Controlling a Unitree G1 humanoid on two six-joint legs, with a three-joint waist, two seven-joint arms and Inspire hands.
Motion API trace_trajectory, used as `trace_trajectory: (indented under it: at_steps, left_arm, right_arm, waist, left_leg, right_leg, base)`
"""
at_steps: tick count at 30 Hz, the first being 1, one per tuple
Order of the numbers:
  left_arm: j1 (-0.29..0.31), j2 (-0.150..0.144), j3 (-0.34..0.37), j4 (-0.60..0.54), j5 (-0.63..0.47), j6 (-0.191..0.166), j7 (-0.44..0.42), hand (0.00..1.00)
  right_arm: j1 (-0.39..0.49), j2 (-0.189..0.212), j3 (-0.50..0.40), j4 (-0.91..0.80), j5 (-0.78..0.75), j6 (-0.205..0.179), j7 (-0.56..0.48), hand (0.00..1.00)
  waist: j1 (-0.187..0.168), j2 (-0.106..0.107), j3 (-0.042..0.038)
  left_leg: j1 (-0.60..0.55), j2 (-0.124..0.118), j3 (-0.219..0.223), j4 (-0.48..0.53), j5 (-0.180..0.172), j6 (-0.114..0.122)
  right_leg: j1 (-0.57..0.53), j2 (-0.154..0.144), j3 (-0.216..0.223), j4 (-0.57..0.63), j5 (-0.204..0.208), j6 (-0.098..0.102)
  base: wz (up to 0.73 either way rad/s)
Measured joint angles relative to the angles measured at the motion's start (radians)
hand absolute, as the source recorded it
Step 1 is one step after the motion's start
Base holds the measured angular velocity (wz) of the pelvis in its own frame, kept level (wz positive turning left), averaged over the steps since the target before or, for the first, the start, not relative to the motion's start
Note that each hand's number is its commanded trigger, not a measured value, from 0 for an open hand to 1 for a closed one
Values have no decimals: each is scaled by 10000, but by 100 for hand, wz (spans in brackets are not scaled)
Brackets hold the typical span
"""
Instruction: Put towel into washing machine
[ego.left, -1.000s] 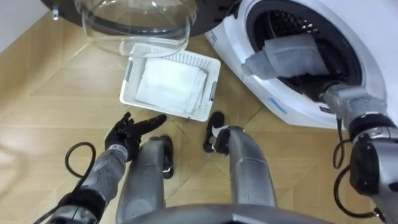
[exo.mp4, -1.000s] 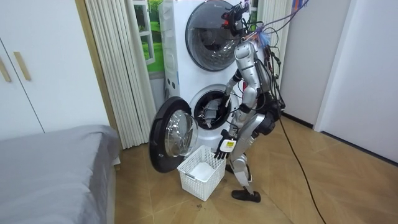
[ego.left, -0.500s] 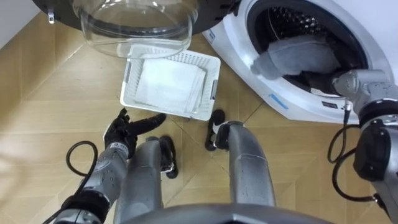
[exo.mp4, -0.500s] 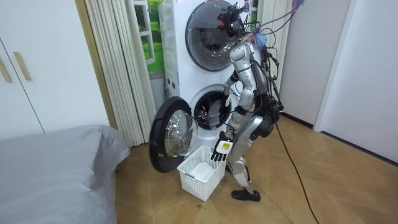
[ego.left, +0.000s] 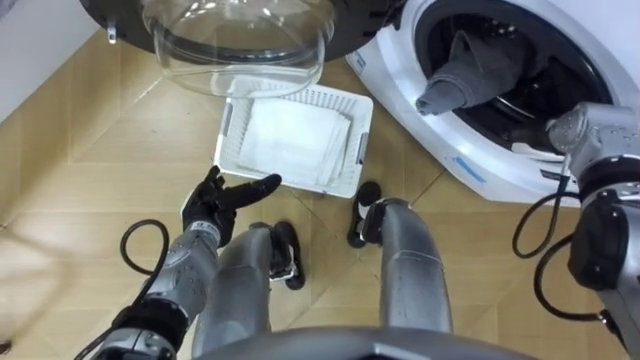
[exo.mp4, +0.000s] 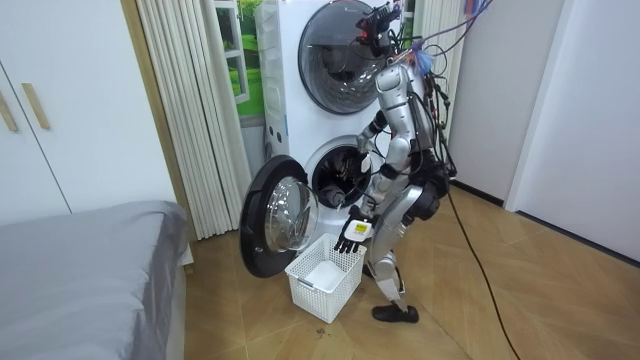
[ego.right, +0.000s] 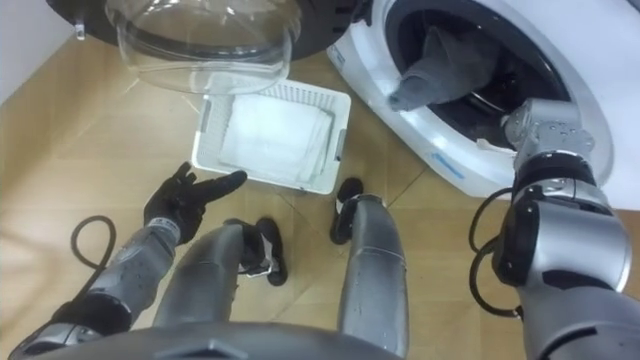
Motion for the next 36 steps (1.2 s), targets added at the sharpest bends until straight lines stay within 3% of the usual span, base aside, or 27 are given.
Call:
trace_trajectory:
  at_steps: [8,12,15,17,20,22,25,30,36]
  left_arm:
    - [-212,-46,10,689,454,-45,-355,0]
    - [-298,3,-231,1294,479,-37,-504,0]
    - [-188,81,-181,2112,524,-59,-691,0]
    - [-77,211,-151,2542,970,-65,-714,0]
    - [200,386,20,2848,2353,-74,-705,0]
    - [431,542,11,3180,3032,-130,-704,0]
    - [592,731,8,3430,3785,-144,-682,0]
    - [1007,917,65,3588,4670,-176,-654,0]
    - [1837,900,657,3520,5297,-169,-599,0]
  right_arm:
    - [411,3,6,60,-20,-702,247,0]
    - [1331,41,128,80,-554,-1037,1199,0]
    - [2195,236,344,527,-2052,-1199,1941,0]
    - [3035,532,1167,607,-3282,-1274,2333,0]
    - [4272,841,2360,1054,-6852,-1290,2912,0]
    - [5147,915,3526,1298,-9657,-1187,3242,0]
    - [5746,975,4523,1292,-11907,-1019,3880,0]
    - [6244,1152,4827,1216,-13331,-951,4767,0]
    - [6772,1320,4796,762,-13758,-761,5500,0]
  waist:
    - [329,170,-12]
    - [668,513,-35]
    - [800,787,-99]
    - [816,815,-129]
    - [813,896,-243]
    - [865,934,-279]
    - [818,933,-290]
    - [789,960,-332]
    - [761,918,-444]
  left_leg:
    - [402,22,75,-399,30,20]
    - [1199,107,27,-983,57,-28]
    - [2091,210,-93,-1686,141,-174]
    - [2734,274,-164,-2211,225,-313]
    - [3336,343,-258,-2905,362,-504]
    - [3851,421,-252,-3295,444,-637]
    - [4532,460,-214,-3782,555,-812]
    - [5768,531,-171,-4667,756,-1022]
    - [6933,596,-192,-5341,922,-1166]
  right_leg:
    - [438,74,-92,-458,76,91]
    - [1360,271,-296,-1143,149,200]
    - [2397,602,-420,-2007,277,263]
    - [3072,790,-543,-2508,308,263]
    - [3668,1020,-564,-3047,307,262]
    - [4075,1223,-525,-3339,308,259]
    - [4688,1477,-444,-3875,328,226]
    - [5855,1770,-527,-4580,377,155]
    - [6962,1952,-551,-4981,307,117]
  base:
    - [-3]
    - [-2]
    - [-6]
    - [-2]
    - [0]
    - [-11]
    - [-16]
    - [-4]
    - [5]
